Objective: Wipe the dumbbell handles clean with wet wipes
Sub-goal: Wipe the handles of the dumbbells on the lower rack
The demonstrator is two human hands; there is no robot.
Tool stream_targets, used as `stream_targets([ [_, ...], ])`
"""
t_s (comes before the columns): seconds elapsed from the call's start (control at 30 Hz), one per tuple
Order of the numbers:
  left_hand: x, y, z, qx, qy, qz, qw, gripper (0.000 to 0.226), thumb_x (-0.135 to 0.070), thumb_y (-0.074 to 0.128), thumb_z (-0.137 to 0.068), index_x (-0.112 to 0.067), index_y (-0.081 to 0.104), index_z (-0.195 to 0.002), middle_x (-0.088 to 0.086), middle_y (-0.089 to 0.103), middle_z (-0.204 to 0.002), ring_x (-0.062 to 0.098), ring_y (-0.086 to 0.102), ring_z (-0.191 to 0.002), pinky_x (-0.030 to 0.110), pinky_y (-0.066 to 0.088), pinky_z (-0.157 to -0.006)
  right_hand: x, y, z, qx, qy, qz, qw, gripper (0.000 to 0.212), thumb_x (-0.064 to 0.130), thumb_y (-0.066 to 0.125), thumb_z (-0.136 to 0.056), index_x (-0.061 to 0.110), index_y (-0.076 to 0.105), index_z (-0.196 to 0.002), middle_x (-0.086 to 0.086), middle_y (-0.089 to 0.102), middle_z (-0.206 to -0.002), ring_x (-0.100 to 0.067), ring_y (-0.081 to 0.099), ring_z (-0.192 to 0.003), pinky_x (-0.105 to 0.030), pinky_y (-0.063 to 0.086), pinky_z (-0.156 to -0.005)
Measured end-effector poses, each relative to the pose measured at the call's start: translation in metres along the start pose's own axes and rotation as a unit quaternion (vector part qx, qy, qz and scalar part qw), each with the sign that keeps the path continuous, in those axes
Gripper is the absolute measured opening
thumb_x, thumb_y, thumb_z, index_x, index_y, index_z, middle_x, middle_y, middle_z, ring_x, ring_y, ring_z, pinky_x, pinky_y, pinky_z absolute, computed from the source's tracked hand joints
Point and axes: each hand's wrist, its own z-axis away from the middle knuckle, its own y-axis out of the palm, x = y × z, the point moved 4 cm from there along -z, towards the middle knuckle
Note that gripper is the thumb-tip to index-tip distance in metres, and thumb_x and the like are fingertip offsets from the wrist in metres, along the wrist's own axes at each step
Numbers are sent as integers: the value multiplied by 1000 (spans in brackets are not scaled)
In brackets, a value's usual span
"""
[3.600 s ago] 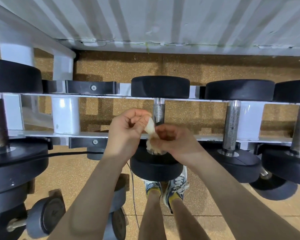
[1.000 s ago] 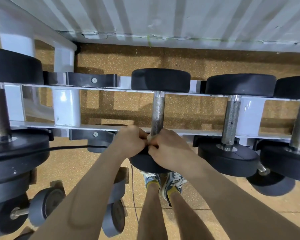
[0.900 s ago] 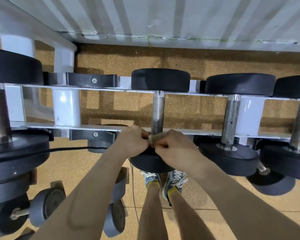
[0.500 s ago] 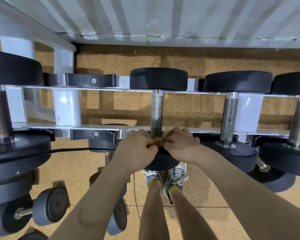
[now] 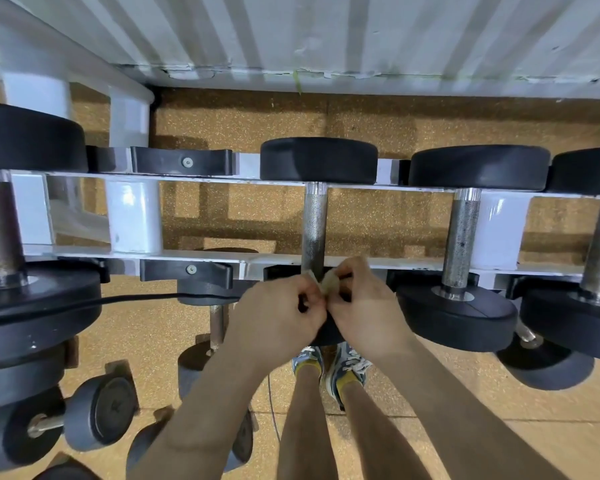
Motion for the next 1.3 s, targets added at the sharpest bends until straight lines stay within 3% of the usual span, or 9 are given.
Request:
stream_targets([
  [0.23, 11, 16, 9, -49, 70, -67, 994, 46, -42, 32, -88, -29, 69, -111, -13, 69, -105, 14, 58, -105, 39, 43, -93, 0, 12, -31, 140, 101, 128, 977, 31, 36, 39, -91, 24, 67, -88, -4, 56, -98, -24, 46, -102, -39, 41, -85],
  [0.4, 27, 8, -6, 13, 15, -85, 996, 58, -47, 14, -84, -31, 68, -96, -14, 67, -103, 8, 57, -102, 38, 41, -94, 16, 15, 0, 119, 8, 190, 974, 28, 37, 33, -96, 21, 57, -98, 3, 61, -100, -20, 56, -98, -42, 42, -91],
  [0.57, 37, -3, -28, 89, -86, -26, 992, 35, -42, 40, -83, -19, 60, -66, -4, 63, -69, 15, 60, -74, 29, 44, -65, 39, 17, 24, 78, -73, 177, 978, 30, 39, 33, -94, 28, 60, -103, 9, 61, -108, -14, 53, -108, -43, 36, -96],
  [0.67, 43, -11, -35, 101, -141, 22, 984, 28, -32, 54, -87, -14, 68, -69, 0, 57, -61, 13, 55, -63, 20, 38, -49, 40, 27, 21, 89, -97, 160, 978, 31, 35, 31, -93, 28, 57, -109, 11, 57, -118, -11, 48, -117, -44, 31, -100],
  [0.87, 51, -15, -45, 39, -174, 92, 980, 15, -27, 64, -91, -19, 77, -90, -1, 69, -75, 3, 55, -65, 11, 38, -51, 58, 50, 9, 61, -163, 282, 943, 58, 42, 12, -85, 17, 58, -108, 3, 62, -110, -20, 49, -114, -47, 28, -85],
  [0.97, 48, -11, -41, 96, -136, 137, 976, 18, -20, 62, -92, -27, 77, -98, -10, 73, -90, 5, 64, -88, 21, 48, -78, 48, 32, 16, 52, -190, 286, 938, 40, 42, 26, -92, 24, 58, -107, 8, 63, -109, -18, 51, -111, -44, 30, -85],
  [1.07, 39, -6, -29, 127, -73, 65, 987, 23, -20, 58, -92, -32, 75, -103, -14, 72, -94, 2, 63, -89, 20, 49, -81, 24, 0, 30, -13, -172, 195, 966, 35, 42, 35, -91, 31, 68, -98, 13, 69, -92, -13, 62, -94, -35, 39, -77],
  [1.17, 30, -9, -27, 78, -56, 31, 995, 16, -22, 64, -89, -30, 77, -94, -16, 69, -83, -4, 59, -73, 6, 41, -59, 8, -13, 16, 76, -44, -53, 995, 13, 34, 67, -87, 32, 75, -98, 18, 71, -89, -3, 64, -83, -23, 49, -74],
  [1.3, 20, -20, -36, -11, -79, 84, 993, 11, -22, 64, -93, -24, 72, -87, -10, 70, -84, 4, 63, -79, 10, 43, -63, 22, -20, -17, 78, -2, -98, 992, 7, 18, 78, -79, 23, 73, -77, 9, 71, -75, -9, 65, -71, -17, 48, -64],
])
